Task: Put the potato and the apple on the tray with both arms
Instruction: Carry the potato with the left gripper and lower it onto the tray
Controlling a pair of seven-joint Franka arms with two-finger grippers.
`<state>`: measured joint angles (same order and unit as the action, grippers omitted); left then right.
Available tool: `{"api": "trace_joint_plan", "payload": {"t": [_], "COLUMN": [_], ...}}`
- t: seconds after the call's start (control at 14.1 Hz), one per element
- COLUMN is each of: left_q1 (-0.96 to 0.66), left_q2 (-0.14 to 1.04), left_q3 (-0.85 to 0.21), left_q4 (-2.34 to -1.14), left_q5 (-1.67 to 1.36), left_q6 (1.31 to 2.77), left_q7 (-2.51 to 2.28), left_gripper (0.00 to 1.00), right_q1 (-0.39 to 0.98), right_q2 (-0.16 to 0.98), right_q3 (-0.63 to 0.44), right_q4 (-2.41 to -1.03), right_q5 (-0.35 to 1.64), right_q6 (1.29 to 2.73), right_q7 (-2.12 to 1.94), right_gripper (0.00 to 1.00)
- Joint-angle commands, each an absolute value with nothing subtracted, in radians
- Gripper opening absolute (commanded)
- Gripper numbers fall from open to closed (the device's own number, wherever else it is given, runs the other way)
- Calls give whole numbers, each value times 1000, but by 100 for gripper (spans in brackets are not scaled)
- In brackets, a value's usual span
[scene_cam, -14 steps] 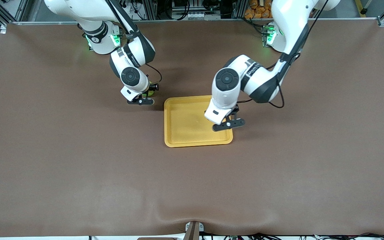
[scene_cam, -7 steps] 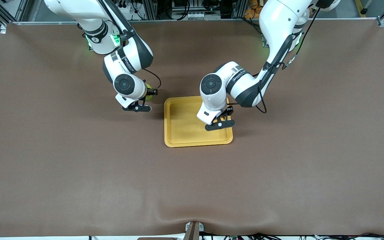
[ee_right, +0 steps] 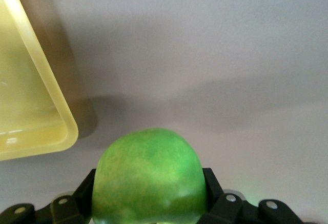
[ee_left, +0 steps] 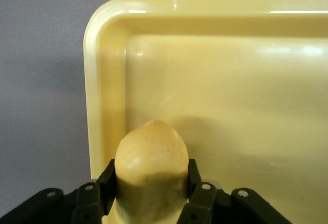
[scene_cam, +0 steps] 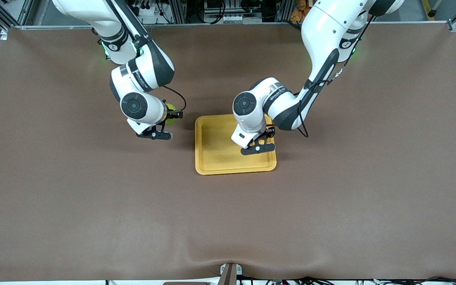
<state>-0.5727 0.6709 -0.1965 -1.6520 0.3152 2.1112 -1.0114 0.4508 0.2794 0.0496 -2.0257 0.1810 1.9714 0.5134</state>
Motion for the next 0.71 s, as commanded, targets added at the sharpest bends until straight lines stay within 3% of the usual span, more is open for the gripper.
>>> {"api": "trace_joint_plan", "payload": {"t": [0.0,0.07,0.21,0.64], "left_q1": [-586,-584,-586,-566], "left_q2": [703,703,704,614], "left_q3": [-189,-189,-187,-190], "left_q4": [-1629,-1629,-1629,-1577], "left_q5": [365,368,371,405], "left_q6": [2086,2085,2085,1962], "left_q7": [-1035,-1035,-1035,-1011], "left_gripper": [8,17,100,100], "right_q1": [423,422,423,451], "right_q2": [282,284,308,417], "right_q3": [60,60,61,71], "right_q4": [-1991,-1979,-1953,-1813], "right_q5": [193,195,199,216], "right_q6": [1954,1954,1956,1953], "right_q7": [522,522,523,656], "right_gripper": [0,0,0,0]}}
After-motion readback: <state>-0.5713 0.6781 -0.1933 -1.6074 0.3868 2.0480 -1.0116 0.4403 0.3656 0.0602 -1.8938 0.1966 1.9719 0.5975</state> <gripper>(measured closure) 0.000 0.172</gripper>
